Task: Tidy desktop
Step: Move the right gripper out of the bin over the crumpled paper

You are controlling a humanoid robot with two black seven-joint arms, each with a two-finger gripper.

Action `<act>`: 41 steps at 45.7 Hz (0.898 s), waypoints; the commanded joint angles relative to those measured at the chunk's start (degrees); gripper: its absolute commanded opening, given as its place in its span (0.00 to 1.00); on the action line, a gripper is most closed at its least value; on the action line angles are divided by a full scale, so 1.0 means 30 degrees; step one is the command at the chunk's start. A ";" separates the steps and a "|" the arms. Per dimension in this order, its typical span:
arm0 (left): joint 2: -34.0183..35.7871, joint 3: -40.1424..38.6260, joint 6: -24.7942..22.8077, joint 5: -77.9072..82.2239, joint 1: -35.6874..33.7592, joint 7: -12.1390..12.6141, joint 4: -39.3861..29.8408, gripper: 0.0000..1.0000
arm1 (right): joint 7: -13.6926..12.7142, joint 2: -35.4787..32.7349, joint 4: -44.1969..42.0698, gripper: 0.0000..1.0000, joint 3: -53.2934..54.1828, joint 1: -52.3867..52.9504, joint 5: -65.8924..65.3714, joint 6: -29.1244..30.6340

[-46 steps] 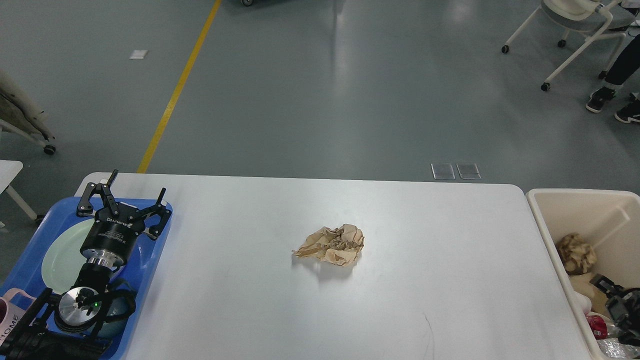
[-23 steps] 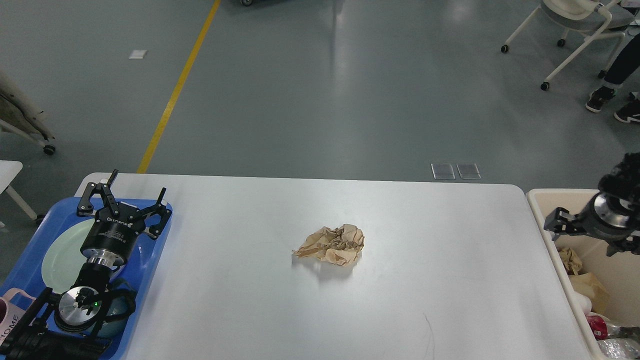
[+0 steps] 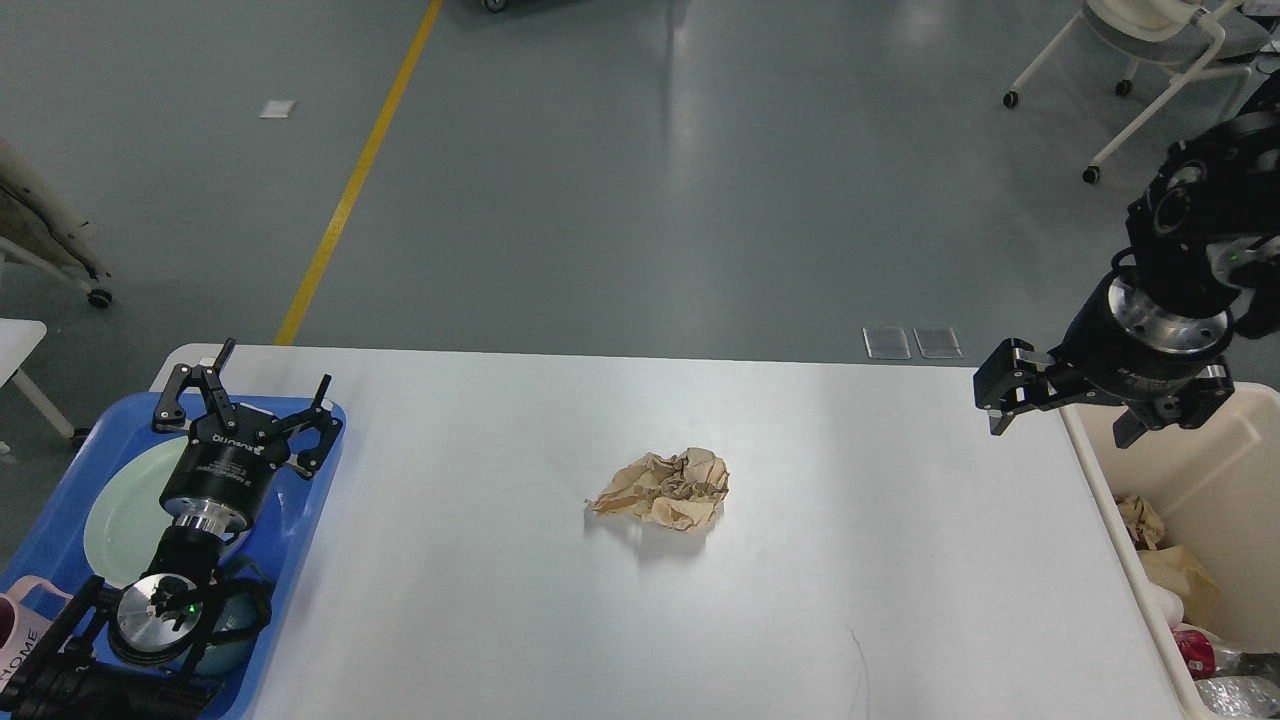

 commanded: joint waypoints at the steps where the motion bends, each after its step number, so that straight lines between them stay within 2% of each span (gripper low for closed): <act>1: 0.0000 -0.0004 0.0000 0.0000 0.0002 -0.0001 0.0004 0.97 | 0.0080 0.0034 0.2094 0.99 -0.0178 0.2825 0.1571 -0.0003; 7: -0.0029 0.0026 0.0000 0.0000 0.0002 -0.0001 0.0004 0.97 | 0.0138 0.0239 0.2360 0.98 -0.0178 0.3443 0.2307 -0.0119; 18: -0.0029 -0.0004 0.0000 0.0000 0.0001 -0.0001 0.0004 0.97 | 0.0168 0.0210 0.2155 0.98 -0.0120 0.2976 0.2424 -0.1848; 22: -0.0029 -0.0004 0.0000 0.0000 0.0002 -0.0001 0.0004 0.97 | 0.0168 0.0239 0.1367 0.98 0.1018 0.1193 0.2454 -0.2403; 30: -0.0029 0.0026 0.0000 0.0000 -0.0028 -0.0001 0.0004 0.97 | -0.0008 0.0735 -0.2235 0.99 0.5472 -0.4491 0.2424 -0.3371; 35: -0.0029 0.0055 0.0000 0.0000 -0.0028 -0.0001 0.0004 0.97 | -0.0038 0.2490 -0.4842 0.99 0.7056 -0.7420 0.2424 -0.3868; 41: -0.0029 0.0055 0.0000 0.0000 -0.0028 -0.0001 0.0004 0.97 | -0.0067 0.4777 -0.7538 0.99 0.8113 -1.0759 0.2395 -0.5683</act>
